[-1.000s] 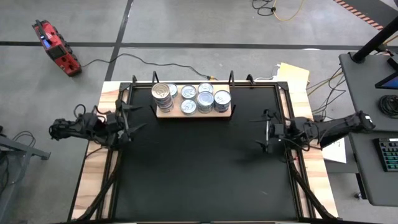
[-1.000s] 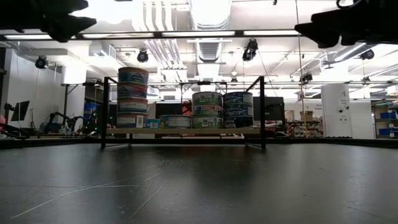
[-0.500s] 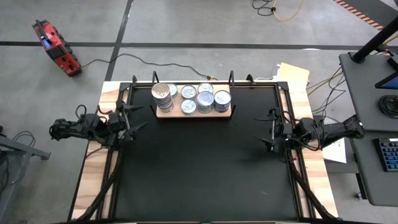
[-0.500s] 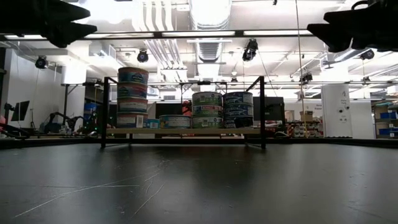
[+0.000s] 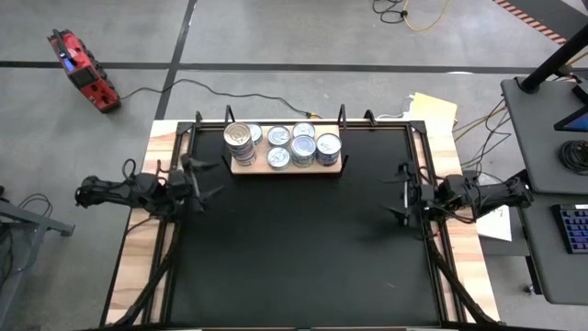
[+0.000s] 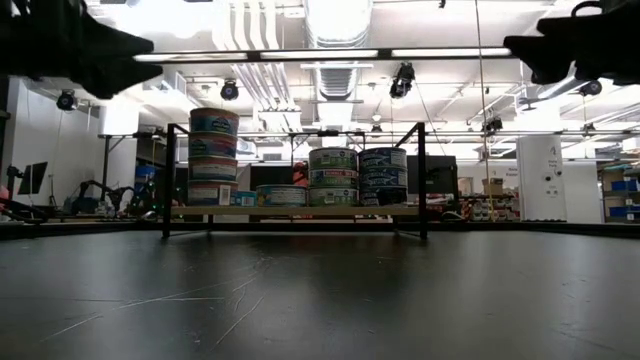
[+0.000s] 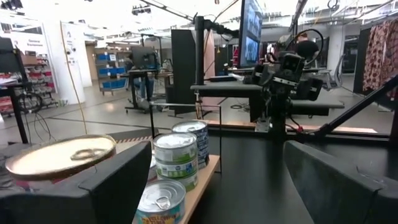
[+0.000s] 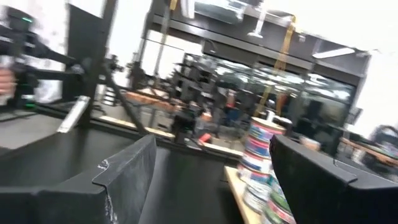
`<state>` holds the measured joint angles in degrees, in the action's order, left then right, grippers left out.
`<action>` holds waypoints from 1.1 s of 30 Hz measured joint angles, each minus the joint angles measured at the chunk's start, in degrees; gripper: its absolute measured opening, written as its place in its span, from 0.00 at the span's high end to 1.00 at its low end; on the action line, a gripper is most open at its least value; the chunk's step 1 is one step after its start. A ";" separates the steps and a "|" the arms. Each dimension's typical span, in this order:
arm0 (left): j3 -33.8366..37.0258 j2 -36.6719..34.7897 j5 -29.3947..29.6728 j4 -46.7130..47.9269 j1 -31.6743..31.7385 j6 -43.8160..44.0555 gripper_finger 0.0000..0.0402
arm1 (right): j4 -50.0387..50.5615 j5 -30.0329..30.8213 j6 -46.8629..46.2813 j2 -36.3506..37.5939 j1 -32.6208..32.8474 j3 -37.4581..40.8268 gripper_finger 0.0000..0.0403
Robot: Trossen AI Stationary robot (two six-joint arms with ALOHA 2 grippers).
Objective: Stack canned seafood by type on shelf
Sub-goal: Return to Home Position
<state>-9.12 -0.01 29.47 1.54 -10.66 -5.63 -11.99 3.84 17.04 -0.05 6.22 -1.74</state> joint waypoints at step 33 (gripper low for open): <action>8.06 1.18 -1.52 -5.51 -0.02 -0.54 0.13 | 2.92 1.29 1.36 -0.59 0.00 1.07 0.15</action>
<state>-1.06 1.17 27.94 -3.97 -10.68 -6.17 -9.07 5.13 18.40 -0.64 6.22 -0.67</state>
